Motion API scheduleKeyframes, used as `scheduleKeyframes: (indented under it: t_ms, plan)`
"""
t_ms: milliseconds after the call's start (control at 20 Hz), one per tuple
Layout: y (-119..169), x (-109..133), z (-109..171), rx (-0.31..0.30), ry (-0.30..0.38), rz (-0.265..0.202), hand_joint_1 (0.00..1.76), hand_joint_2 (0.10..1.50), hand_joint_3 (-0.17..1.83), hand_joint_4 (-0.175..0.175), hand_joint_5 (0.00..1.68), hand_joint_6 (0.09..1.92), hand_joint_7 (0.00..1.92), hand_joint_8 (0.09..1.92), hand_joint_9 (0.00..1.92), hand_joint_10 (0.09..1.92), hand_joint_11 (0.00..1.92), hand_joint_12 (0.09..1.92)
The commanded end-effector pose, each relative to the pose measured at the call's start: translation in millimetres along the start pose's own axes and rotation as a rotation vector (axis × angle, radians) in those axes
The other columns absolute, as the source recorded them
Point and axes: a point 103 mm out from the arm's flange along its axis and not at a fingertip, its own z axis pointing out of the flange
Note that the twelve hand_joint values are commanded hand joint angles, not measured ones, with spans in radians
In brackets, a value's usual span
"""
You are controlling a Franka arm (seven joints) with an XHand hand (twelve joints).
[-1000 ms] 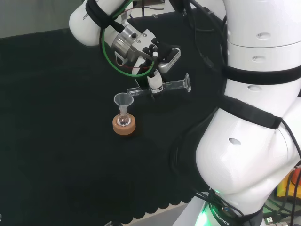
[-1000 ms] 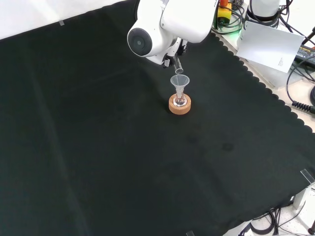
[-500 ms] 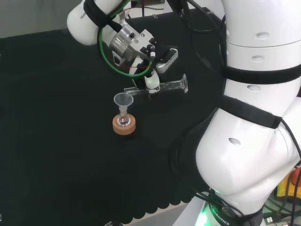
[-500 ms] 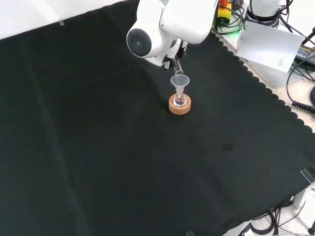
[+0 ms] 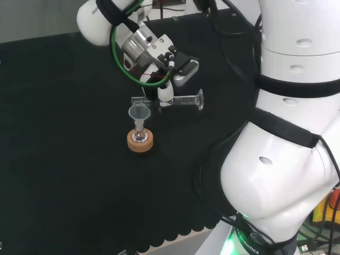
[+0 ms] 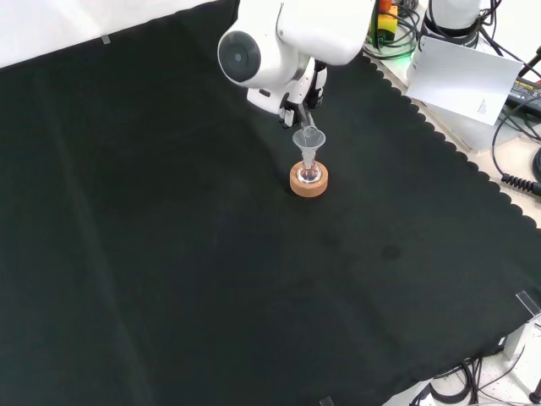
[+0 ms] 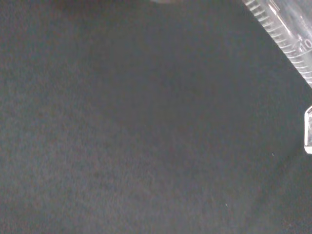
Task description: Pour the water from the graduated cylinder into the round-bottom flask.
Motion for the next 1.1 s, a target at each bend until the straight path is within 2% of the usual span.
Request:
scheduleKeyframes:
  t_ms: [50, 750, 950, 1100]
  plan:
    - [-5, -15, 4, -0.095, 0.067, -0.022, 1.26, 1.13, 0.00, -0.175, 0.94, 1.06, 0.98, 1.04, 1.43, 0.09, 1.21, 0.78]
    - [-2, -54, 9, -0.349, 0.230, -0.067, 1.26, 1.13, 0.00, -0.175, 0.94, 1.06, 0.98, 1.04, 1.43, 0.09, 1.21, 0.78]
    - [4, -60, 4, -0.424, 0.317, -0.123, 1.26, 1.13, 0.00, -0.175, 0.94, 1.06, 0.98, 1.04, 1.43, 0.09, 1.21, 0.79]
    - [11, -60, -4, -0.470, 0.332, -0.154, 1.26, 1.13, 0.00, -0.175, 0.94, 1.06, 0.98, 1.04, 1.43, 0.09, 1.22, 0.79]
